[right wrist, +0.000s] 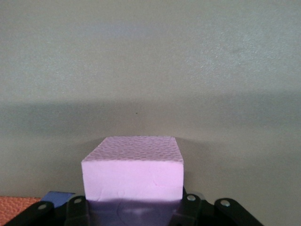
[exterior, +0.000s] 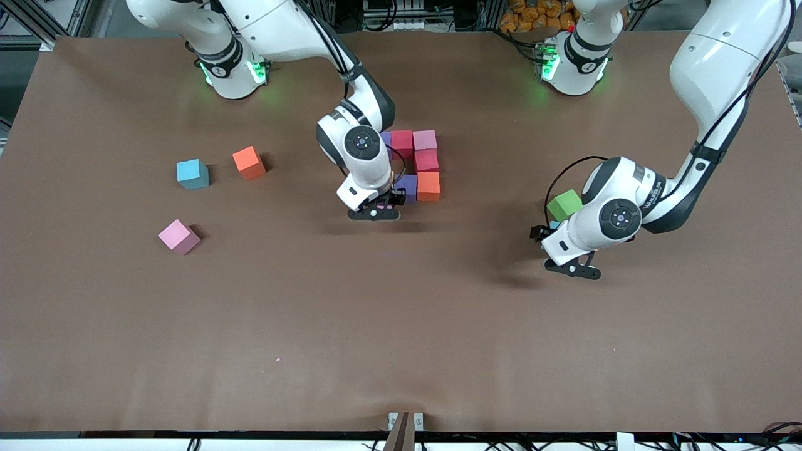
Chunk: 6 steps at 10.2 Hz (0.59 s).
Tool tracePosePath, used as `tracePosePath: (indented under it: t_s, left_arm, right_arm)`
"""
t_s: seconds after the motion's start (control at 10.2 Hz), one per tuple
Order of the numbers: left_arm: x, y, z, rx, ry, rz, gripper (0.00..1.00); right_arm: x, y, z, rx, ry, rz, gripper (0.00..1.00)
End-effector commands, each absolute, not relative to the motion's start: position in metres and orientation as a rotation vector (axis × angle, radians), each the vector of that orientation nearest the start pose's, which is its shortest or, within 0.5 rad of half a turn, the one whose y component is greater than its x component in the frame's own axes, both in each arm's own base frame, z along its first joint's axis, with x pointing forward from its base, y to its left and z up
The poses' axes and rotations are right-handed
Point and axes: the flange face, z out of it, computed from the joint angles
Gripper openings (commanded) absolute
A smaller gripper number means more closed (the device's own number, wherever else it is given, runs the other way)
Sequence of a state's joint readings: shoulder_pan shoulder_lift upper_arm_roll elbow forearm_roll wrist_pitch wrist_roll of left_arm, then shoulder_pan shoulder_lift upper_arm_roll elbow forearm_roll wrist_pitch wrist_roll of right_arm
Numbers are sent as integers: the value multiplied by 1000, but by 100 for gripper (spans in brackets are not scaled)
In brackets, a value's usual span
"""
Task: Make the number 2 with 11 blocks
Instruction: 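Place the pink cube below yellow while the left gripper grasps cyan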
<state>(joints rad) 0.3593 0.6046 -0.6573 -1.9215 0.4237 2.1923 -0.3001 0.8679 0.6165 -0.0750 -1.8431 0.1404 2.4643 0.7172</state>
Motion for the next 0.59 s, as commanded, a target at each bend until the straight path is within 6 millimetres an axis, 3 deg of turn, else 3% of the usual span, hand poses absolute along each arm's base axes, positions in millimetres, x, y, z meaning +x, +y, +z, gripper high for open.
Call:
tracePosePath:
  t_s: [0.0,0.2,0.49]
  left_arm:
    - [576,-147,215,-3073,408,256,100]
    - [567,-127,204,-3041,412,285,100]
    - [562,-126,202,-3035,416,299,100]
  right_arm:
    - [449,466,184,-3112,40,50,100]
    - [455,461,188,-3109,44,47,100]
    - [462,457,205,-3107,71,55,100]
